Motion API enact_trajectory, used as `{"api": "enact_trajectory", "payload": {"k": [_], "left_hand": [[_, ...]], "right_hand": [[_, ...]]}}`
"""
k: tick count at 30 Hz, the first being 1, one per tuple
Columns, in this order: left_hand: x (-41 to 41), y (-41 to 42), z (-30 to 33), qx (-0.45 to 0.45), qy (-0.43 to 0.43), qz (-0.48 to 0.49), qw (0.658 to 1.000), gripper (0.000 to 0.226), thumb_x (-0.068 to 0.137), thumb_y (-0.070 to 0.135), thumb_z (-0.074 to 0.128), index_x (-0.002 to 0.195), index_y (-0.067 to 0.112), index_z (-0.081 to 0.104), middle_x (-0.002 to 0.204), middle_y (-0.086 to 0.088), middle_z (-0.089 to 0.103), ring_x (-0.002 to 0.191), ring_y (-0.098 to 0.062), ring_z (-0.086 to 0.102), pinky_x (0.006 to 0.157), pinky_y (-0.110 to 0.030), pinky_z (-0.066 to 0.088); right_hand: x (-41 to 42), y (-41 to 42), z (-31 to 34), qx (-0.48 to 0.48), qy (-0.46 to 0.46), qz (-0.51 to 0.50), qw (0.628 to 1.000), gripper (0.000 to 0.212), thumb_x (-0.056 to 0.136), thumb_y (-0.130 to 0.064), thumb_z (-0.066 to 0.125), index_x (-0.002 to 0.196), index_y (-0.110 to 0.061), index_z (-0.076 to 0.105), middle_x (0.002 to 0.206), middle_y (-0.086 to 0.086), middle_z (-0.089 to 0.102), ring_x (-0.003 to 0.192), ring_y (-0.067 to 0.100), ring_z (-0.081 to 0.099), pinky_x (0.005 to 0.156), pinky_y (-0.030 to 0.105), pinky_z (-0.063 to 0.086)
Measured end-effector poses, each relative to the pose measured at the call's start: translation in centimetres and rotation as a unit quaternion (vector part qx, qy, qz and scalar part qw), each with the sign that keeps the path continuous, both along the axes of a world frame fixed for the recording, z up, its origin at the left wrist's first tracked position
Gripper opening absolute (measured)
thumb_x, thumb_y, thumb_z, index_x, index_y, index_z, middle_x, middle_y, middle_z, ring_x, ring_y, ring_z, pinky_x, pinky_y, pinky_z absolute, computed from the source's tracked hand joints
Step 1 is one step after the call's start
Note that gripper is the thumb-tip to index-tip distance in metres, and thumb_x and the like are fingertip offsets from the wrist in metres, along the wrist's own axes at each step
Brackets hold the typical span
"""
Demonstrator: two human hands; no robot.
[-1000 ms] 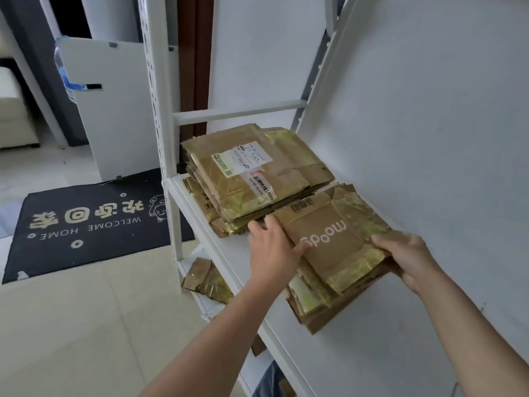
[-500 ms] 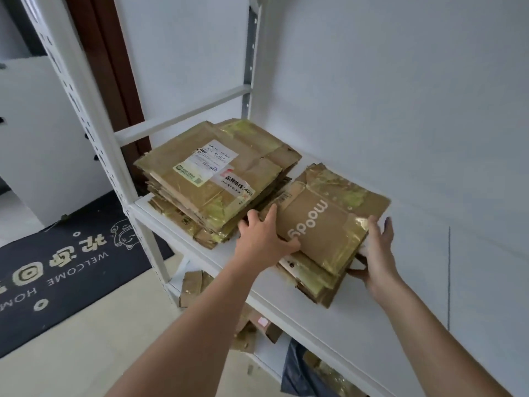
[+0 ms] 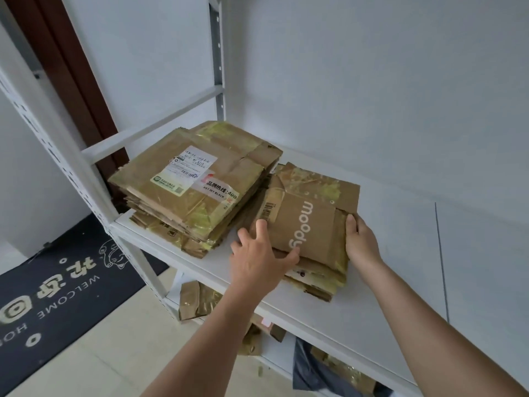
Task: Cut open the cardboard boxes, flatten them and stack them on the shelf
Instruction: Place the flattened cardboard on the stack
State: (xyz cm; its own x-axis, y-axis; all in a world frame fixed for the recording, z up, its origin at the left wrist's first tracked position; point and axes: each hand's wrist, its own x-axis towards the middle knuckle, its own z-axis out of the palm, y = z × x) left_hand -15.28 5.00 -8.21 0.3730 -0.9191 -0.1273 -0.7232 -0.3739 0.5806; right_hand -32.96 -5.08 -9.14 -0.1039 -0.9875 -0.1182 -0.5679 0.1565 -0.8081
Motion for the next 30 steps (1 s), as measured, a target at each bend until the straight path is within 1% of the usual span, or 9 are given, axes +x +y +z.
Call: {"api": "enact_trajectory", "payload": {"k": [3,5,7,9,11,14,16,20,30], "left_hand": [[-1.1,0.0,0.3,0.003,-0.107,0.004,0.994,0.08,0.082,0.071,0.048,0.141,0.023,0.022,0.146,-0.016,0.031,0.135,-0.036,0.029,0.111,-0.05,0.025],[-2.0,-1.1,1.0,-0.03,-0.172,-0.014,0.985,0.08,0.084,0.06,0.049,0.145,0.016,0.023,0.161,-0.018,0.004,0.149,-0.036,0.002,0.118,-0.055,-0.004],[-2.3,-2.4,1.6,-0.06,-0.181,-0.079,0.978,0.084,0.086,0.045,0.052,0.154,0.013,0.013,0.164,-0.01,-0.014,0.15,-0.029,-0.019,0.111,-0.047,-0.023],[-1.6,-3.6,1.4,-0.042,-0.145,-0.164,0.975,0.081,0.092,0.034,0.045,0.158,0.018,0.002,0.165,-0.001,-0.017,0.148,-0.021,-0.024,0.112,-0.04,-0.024],[-0.3,-4.3,0.9,-0.014,-0.096,-0.204,0.974,0.075,0.095,0.033,0.038,0.158,0.022,-0.001,0.164,0.005,-0.016,0.148,-0.015,-0.024,0.116,-0.036,-0.021],[1.1,-4.5,0.0,-0.014,-0.073,-0.218,0.973,0.074,0.095,0.037,0.035,0.158,0.025,-0.001,0.164,0.009,-0.017,0.147,-0.009,-0.023,0.116,-0.03,-0.02],[1.3,-4.6,-0.3,-0.019,-0.082,-0.223,0.971,0.073,0.095,0.04,0.034,0.158,0.026,-0.002,0.164,0.009,-0.017,0.147,-0.008,-0.023,0.116,-0.03,-0.02],[0.9,-4.5,-0.8,-0.035,-0.116,-0.227,0.966,0.074,0.097,0.044,0.03,0.158,0.022,-0.005,0.163,0.004,-0.02,0.146,-0.009,-0.026,0.116,-0.029,-0.021],[0.9,-5.2,-1.2,-0.02,-0.17,-0.216,0.961,0.078,0.098,0.054,0.024,0.158,0.013,-0.005,0.165,-0.002,-0.014,0.15,-0.011,-0.018,0.114,-0.026,-0.019]], "right_hand": [[-0.1,0.0,-0.2,0.002,0.009,0.001,1.0,0.045,0.108,-0.036,0.023,0.143,-0.017,0.043,0.133,0.008,0.057,0.116,0.027,0.053,0.09,0.033,0.04],[-0.2,0.1,-0.2,-0.01,0.005,-0.017,1.0,0.045,0.108,-0.035,0.024,0.148,-0.017,0.032,0.131,0.011,0.057,0.114,0.029,0.055,0.09,0.038,0.043],[-0.1,0.3,0.0,-0.002,-0.004,-0.048,0.999,0.05,0.107,-0.034,0.027,0.153,-0.018,0.017,0.13,0.014,0.056,0.108,0.032,0.056,0.09,0.046,0.047],[0.1,0.5,0.5,-0.012,0.049,-0.067,0.996,0.055,0.106,-0.03,0.034,0.154,-0.023,0.01,0.14,0.018,0.043,0.117,0.035,0.05,0.086,0.046,0.045],[0.4,0.5,1.7,-0.118,0.192,-0.032,0.974,0.067,0.101,-0.013,0.044,0.154,-0.028,0.006,0.156,0.016,0.02,0.139,0.037,0.026,0.097,0.048,0.042],[1.7,-1.5,3.5,-0.265,0.291,0.159,0.905,0.07,0.093,0.002,0.045,0.155,-0.022,0.02,0.163,0.007,0.017,0.151,0.027,0.007,0.122,0.05,0.013],[2.7,-2.9,3.4,-0.188,0.294,0.231,0.908,0.05,0.105,-0.024,0.028,0.155,-0.024,0.023,0.165,-0.002,0.014,0.152,0.017,0.001,0.123,0.05,0.0],[2.4,-3.2,0.5,-0.096,0.323,0.236,0.912,0.07,0.095,-0.064,0.002,0.157,-0.032,0.002,0.163,-0.016,-0.012,0.149,0.007,-0.016,0.122,0.047,-0.007],[2.7,-4.0,-1.3,-0.115,0.313,0.199,0.922,0.064,0.096,-0.055,0.007,0.156,-0.032,0.017,0.164,-0.017,0.002,0.15,0.005,-0.003,0.123,0.044,0.004]]}}
